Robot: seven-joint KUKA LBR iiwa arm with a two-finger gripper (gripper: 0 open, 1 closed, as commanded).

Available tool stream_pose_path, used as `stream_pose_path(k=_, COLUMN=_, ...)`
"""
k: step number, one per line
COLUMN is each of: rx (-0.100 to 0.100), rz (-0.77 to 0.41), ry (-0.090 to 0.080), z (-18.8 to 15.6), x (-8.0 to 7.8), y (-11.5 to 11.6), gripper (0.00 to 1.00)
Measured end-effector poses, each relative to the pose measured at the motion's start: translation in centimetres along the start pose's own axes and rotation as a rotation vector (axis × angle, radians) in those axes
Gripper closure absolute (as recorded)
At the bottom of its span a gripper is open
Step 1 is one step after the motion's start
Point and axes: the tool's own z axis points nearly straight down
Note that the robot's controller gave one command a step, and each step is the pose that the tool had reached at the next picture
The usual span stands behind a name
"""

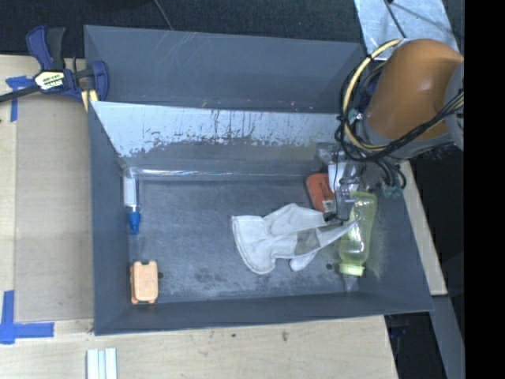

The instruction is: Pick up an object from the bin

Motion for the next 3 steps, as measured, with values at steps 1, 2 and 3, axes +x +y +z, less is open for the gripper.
stream_pose_path(k=1, rx=-0.001, rz=-0.160, ry=0.003, z=6.8, x=0.7, y=1.3, gripper=0.00)
stream_pose_path(k=2, rx=-0.004, rz=-0.178, ry=0.013, z=9.9, x=0.3, y=1.7, gripper=0.00)
stream_pose_path(k=3, rx=-0.003, rz=-0.371, ry=0.007, z=10.5, x=1.6, y=2.6, gripper=1.00)
